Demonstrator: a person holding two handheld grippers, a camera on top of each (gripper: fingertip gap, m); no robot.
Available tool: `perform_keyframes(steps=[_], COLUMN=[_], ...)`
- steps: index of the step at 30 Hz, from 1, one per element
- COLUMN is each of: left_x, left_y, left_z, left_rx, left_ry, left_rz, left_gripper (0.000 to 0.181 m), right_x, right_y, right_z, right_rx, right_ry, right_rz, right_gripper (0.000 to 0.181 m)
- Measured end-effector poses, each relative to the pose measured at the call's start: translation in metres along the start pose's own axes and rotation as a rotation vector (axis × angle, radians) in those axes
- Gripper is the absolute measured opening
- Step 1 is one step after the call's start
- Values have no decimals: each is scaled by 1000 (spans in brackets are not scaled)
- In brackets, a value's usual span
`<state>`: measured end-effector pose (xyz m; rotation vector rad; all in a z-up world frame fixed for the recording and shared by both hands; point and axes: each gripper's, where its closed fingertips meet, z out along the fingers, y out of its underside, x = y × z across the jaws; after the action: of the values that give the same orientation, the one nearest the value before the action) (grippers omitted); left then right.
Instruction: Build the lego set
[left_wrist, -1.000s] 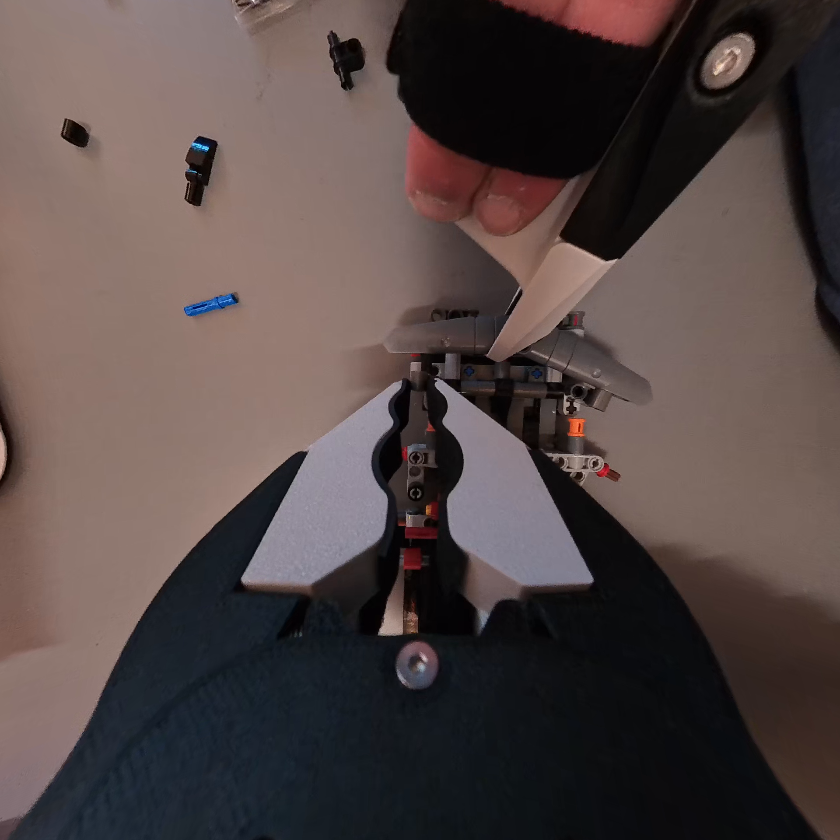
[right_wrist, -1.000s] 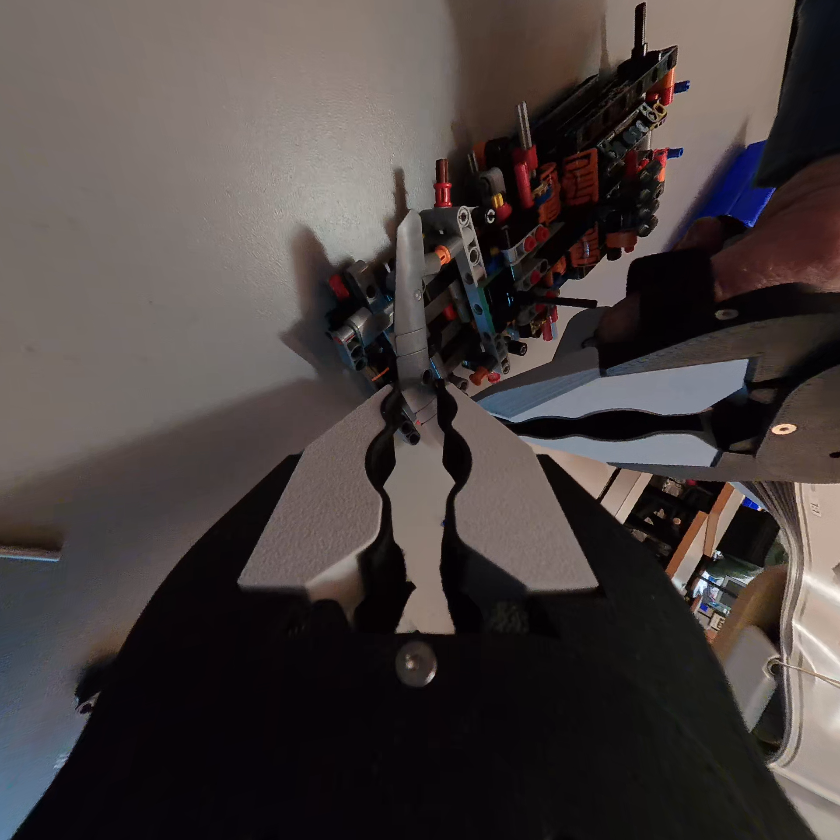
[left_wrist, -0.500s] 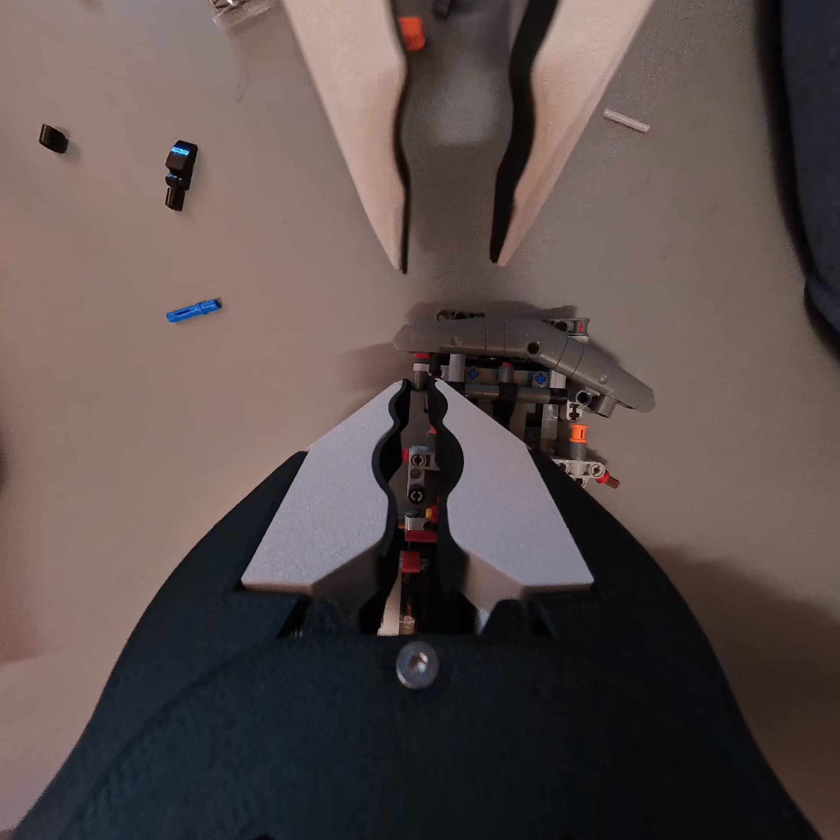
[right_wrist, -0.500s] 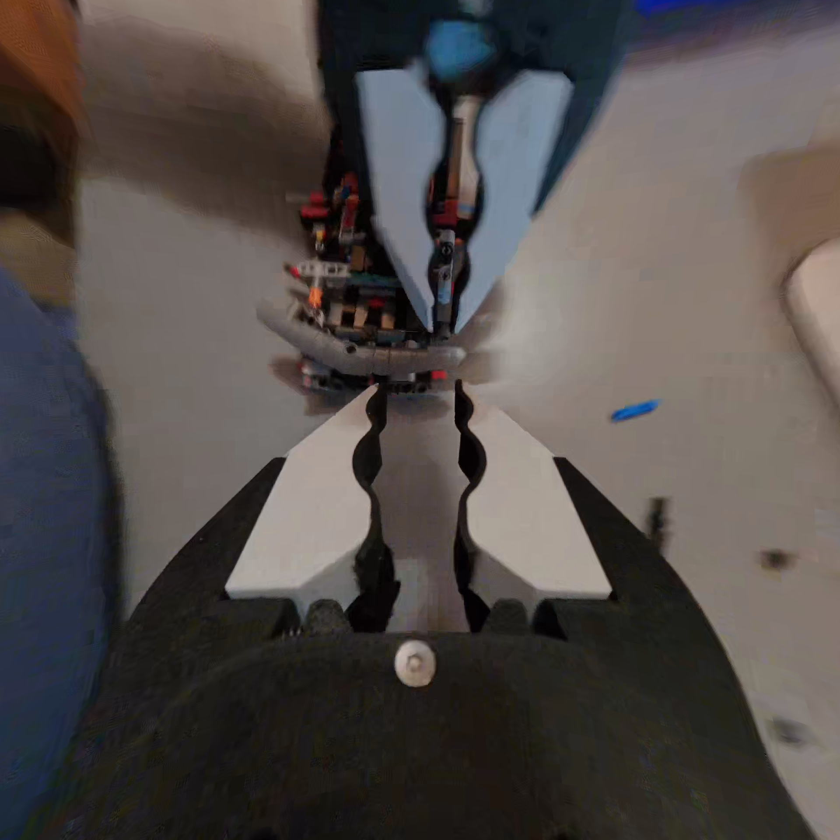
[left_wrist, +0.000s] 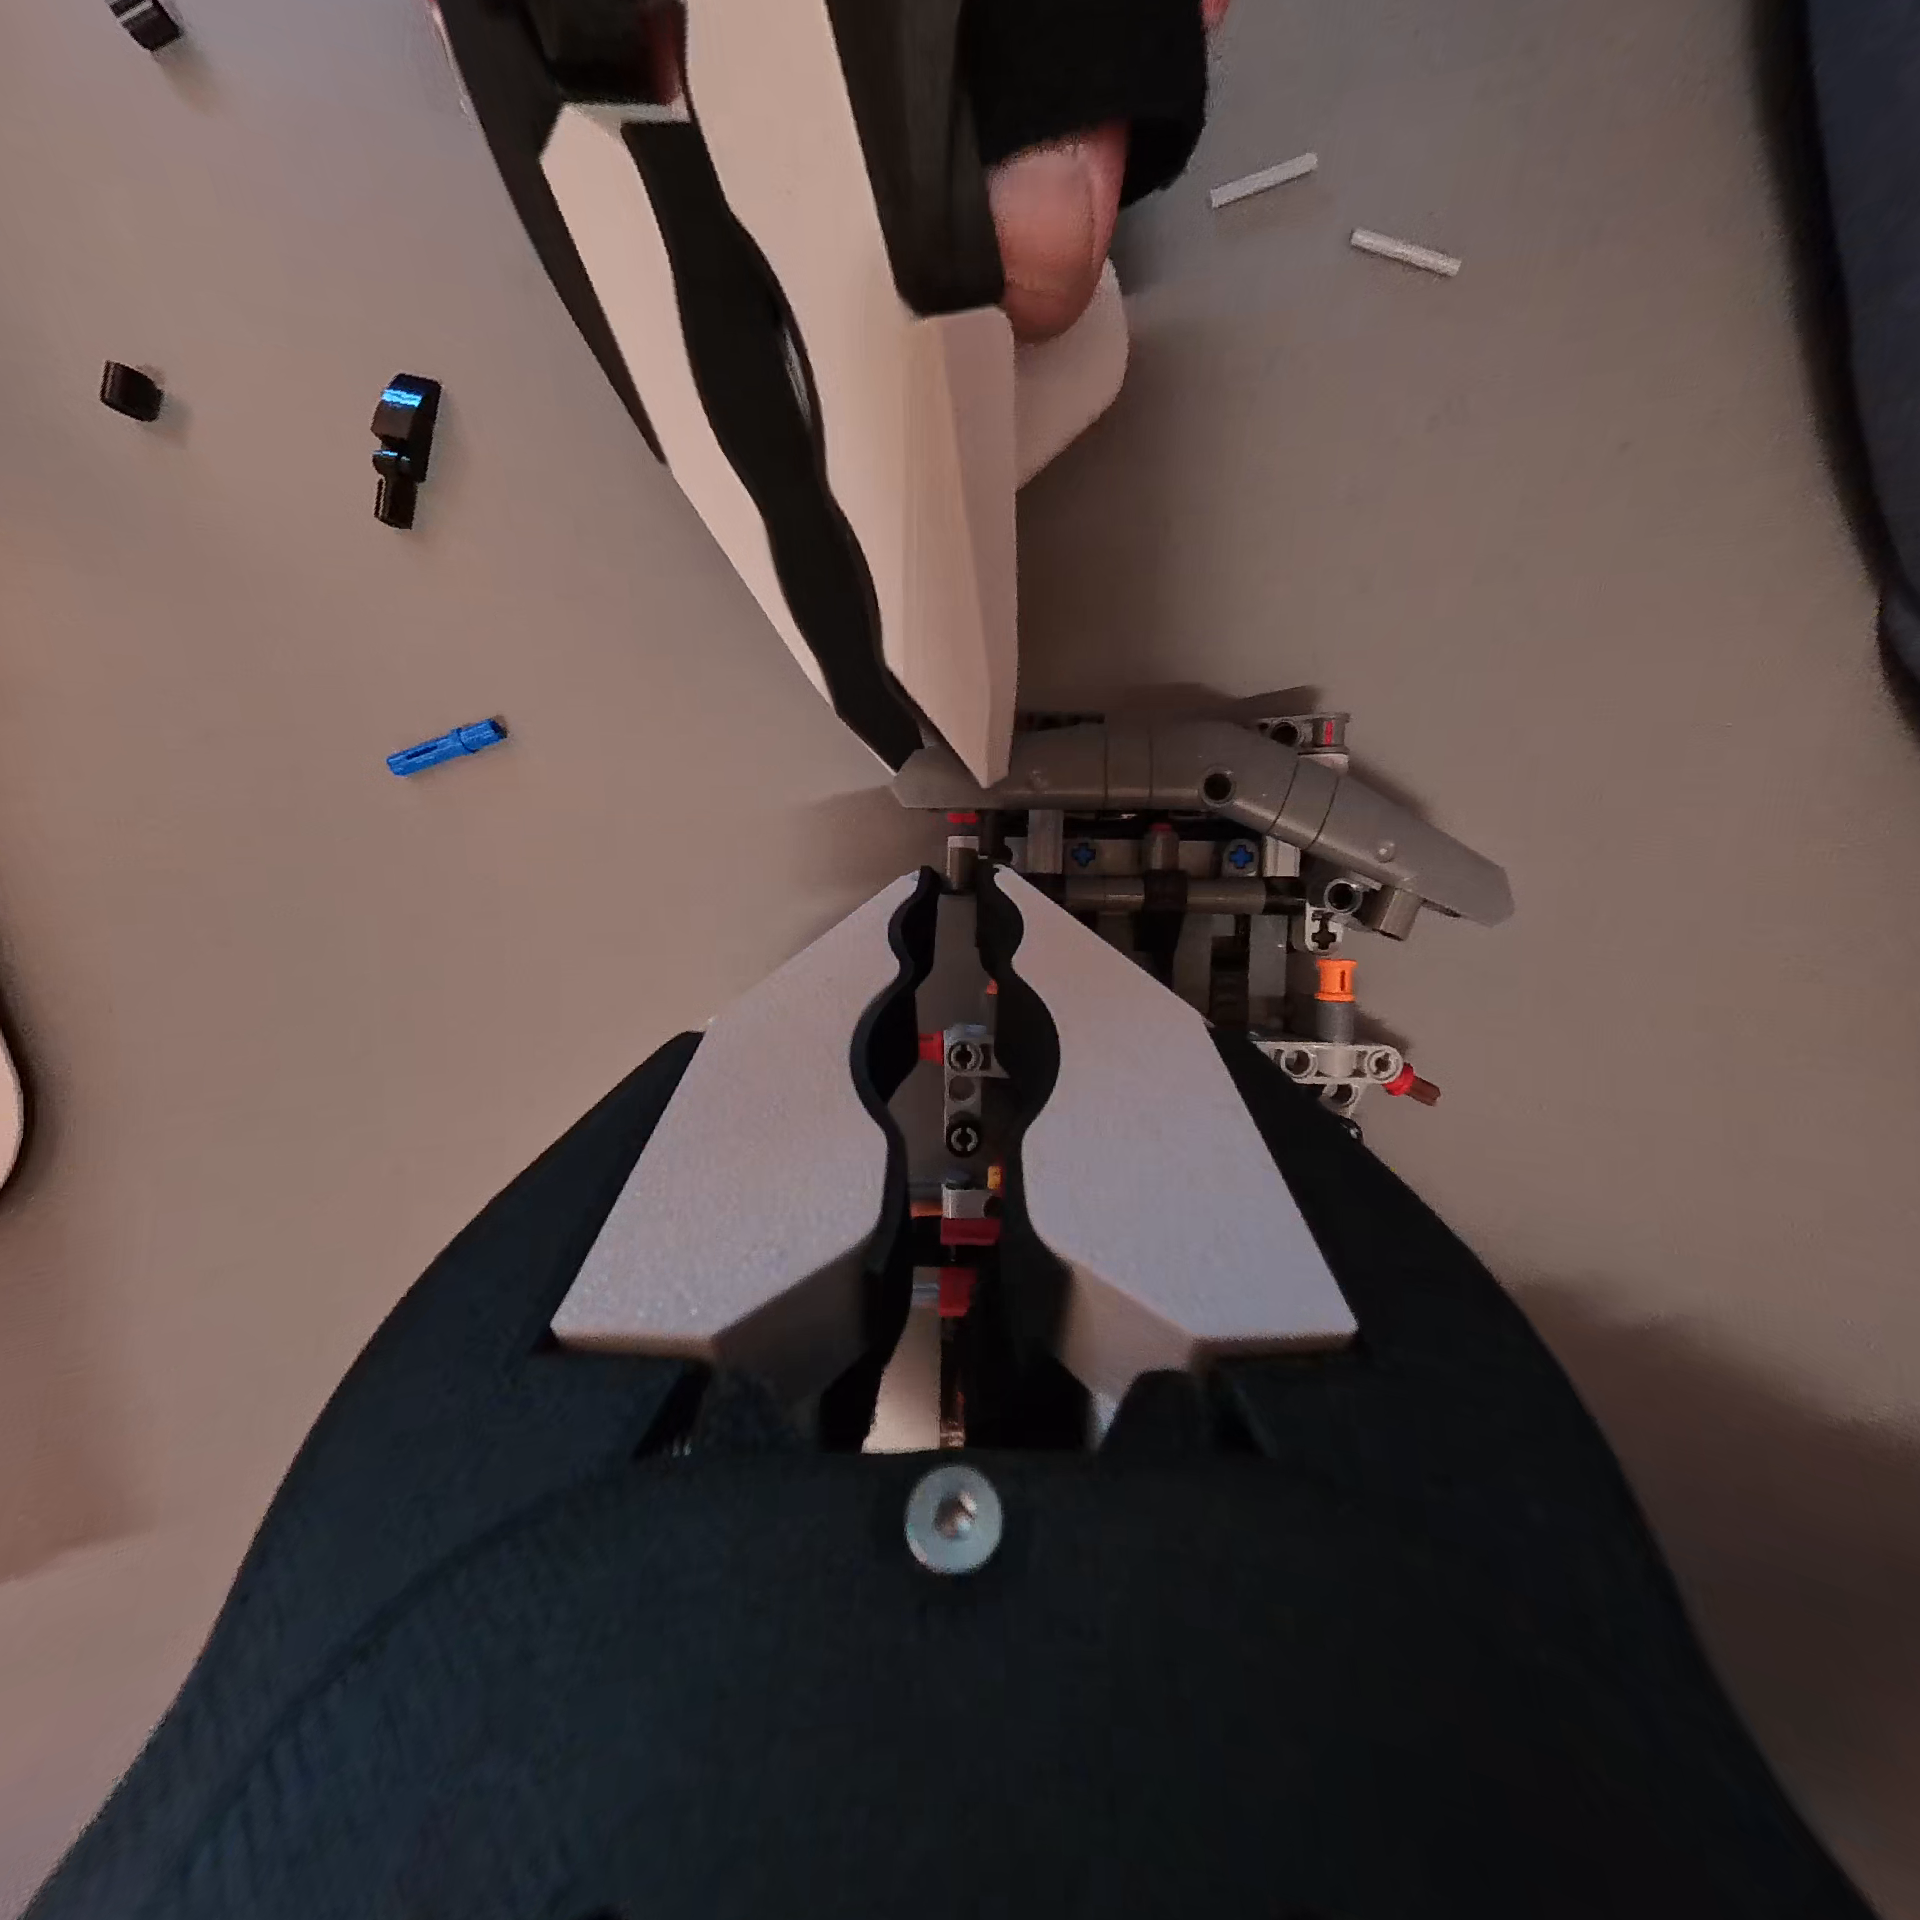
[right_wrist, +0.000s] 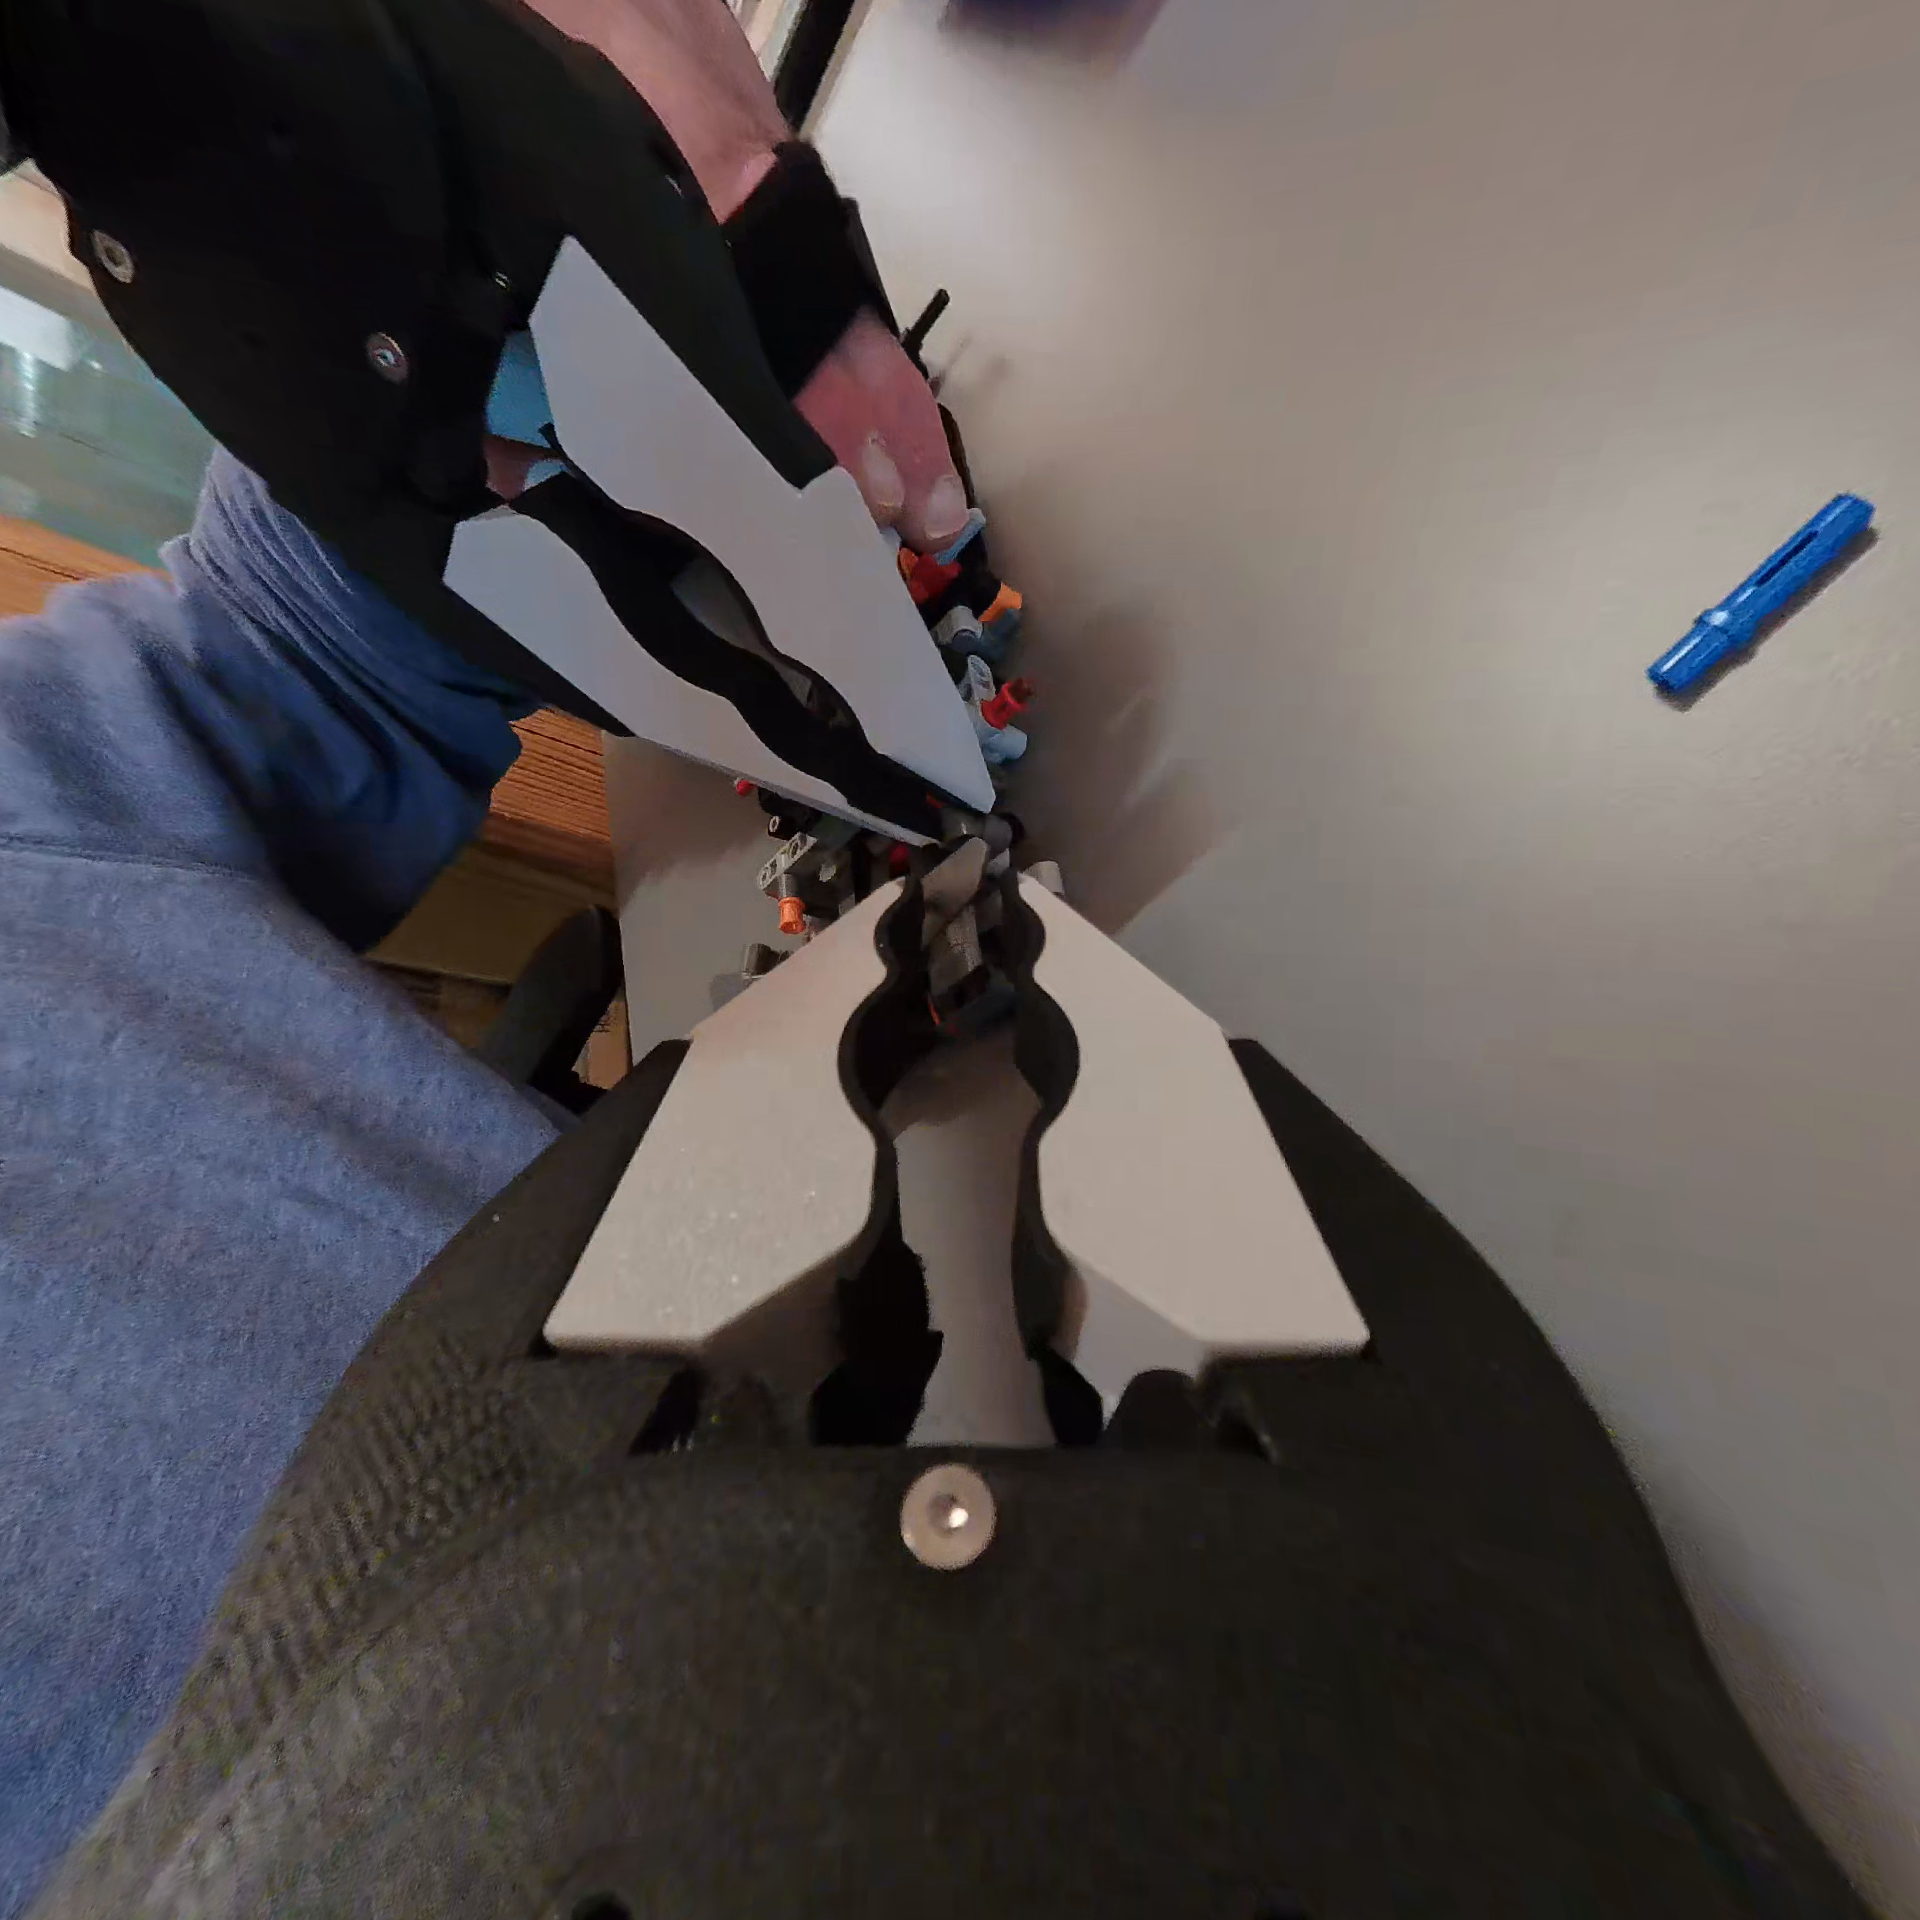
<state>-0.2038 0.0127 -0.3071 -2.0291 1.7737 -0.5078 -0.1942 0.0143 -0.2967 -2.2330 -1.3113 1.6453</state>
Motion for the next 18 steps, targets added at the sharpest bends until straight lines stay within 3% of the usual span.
perform_keyframes(steps=[18], left_x=[-1], left_y=[3], left_z=[-3], left_rx=[45], left_ry=[10], left_rz=[9], left_gripper=[5], right_x=[-1], right_y=[-5], right_z=[5], right_rx=[93], right_ry=[-88], right_rz=[66], right_gripper=[7])
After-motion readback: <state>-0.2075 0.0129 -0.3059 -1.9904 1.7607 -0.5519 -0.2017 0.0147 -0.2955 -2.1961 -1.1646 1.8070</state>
